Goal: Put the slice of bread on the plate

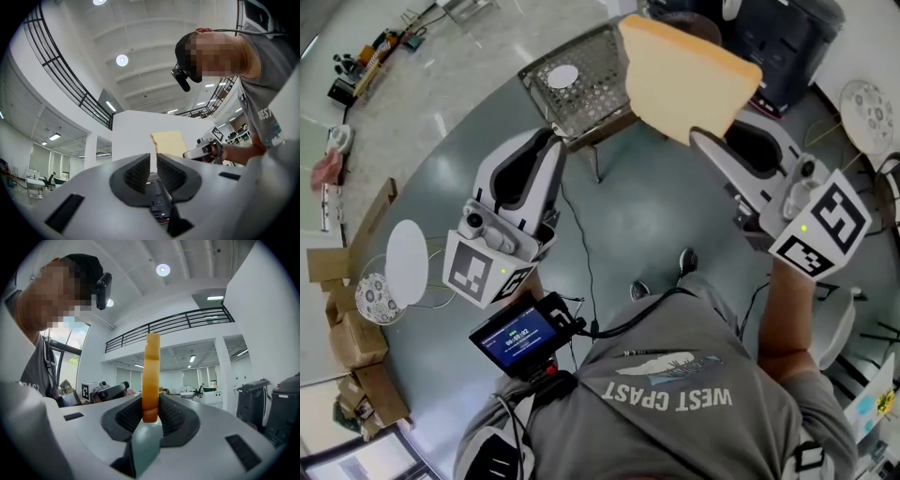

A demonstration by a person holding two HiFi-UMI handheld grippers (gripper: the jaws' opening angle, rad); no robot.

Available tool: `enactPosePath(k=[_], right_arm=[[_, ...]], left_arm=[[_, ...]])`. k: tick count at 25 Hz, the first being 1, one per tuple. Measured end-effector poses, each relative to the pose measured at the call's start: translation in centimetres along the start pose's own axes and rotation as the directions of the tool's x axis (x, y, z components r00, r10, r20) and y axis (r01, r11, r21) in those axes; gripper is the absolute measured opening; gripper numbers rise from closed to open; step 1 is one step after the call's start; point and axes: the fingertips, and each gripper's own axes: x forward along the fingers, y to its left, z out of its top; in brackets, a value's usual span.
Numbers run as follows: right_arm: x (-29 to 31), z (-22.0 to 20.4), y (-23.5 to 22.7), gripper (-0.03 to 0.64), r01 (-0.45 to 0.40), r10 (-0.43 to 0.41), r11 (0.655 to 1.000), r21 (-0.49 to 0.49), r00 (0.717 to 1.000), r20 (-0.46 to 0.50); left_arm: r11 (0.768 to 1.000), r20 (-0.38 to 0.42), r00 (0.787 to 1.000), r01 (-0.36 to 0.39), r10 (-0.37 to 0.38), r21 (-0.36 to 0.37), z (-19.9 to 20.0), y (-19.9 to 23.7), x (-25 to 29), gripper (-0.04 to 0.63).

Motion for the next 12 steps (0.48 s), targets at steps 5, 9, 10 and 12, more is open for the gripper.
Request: enactPosePath(k=[5, 9, 10, 12], right_arm=[[1.6, -0.2, -4.7, 0.087, -0.051, 0.051, 0.999, 0.012, 0.999, 0.007], [2.4, -1.4, -8.7, 0.087, -0.085, 0.085, 0.996, 0.023, 0.996, 0.004], [2.6, -1.5, -9.6, 0.087, -0.093, 0.093, 0.995, 0.024, 0.996, 0.000], [2.6, -1.4, -11.1, 0.087, -0.108, 0.109, 0.994, 0.023, 0.994, -0.007]], left_arm=[[0.999, -0.023, 0.999, -0.041, 0.041, 0.019, -1.9, 2.3, 3.6, 0.049], [0.997, -0.041, 0.997, -0.060, 0.061, 0.041, -3.8, 3.2, 6.3, 0.049], [0.997, -0.044, 0.997, -0.069, 0.071, 0.046, -4.1, 3.5, 6.9, 0.049], [0.994, -0.047, 0.994, -0.093, 0.095, 0.051, -4.3, 3.9, 7.9, 0.050]])
